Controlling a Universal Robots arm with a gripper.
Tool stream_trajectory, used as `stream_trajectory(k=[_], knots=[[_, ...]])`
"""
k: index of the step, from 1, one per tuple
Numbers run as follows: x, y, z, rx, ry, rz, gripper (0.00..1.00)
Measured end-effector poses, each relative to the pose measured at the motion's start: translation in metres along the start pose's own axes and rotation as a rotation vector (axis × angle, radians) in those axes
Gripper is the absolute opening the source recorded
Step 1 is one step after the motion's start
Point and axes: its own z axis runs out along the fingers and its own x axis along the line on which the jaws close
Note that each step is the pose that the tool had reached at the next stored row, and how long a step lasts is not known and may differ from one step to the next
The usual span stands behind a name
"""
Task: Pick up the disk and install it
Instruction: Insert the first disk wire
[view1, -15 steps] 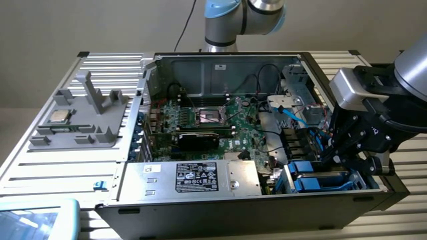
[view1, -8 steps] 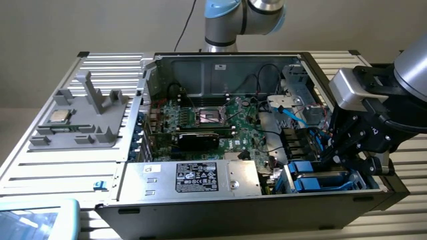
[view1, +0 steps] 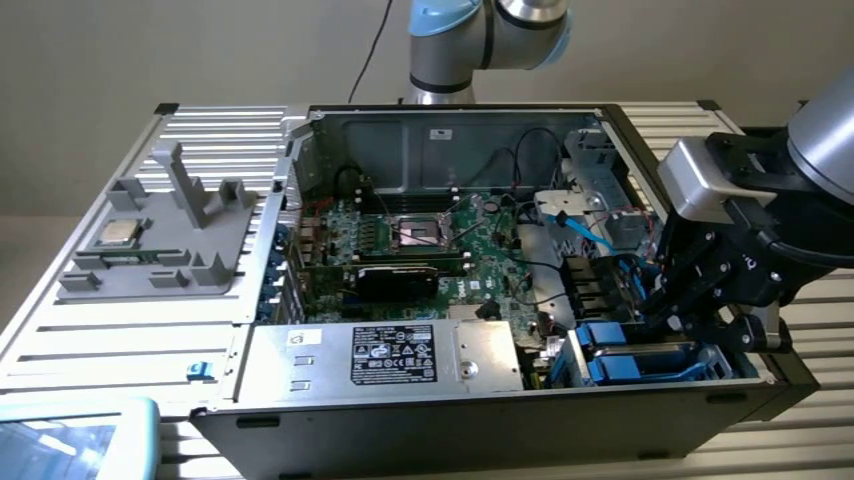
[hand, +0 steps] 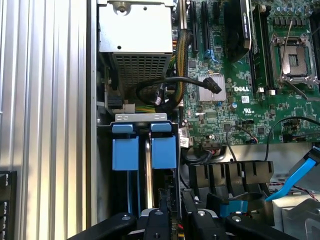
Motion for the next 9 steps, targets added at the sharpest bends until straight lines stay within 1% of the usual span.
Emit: stream_trajectory(k=[7,8,9], knots=[[0.0,0.0,-0.0001,0.0001,0.0,0.0,0.23],[0.0,0.0,-0.0003,0.0001,0.0002,0.0,0.25],[-0.0001,0.0001,-0.0006,0.0002,0.0006,0.0,0.31]])
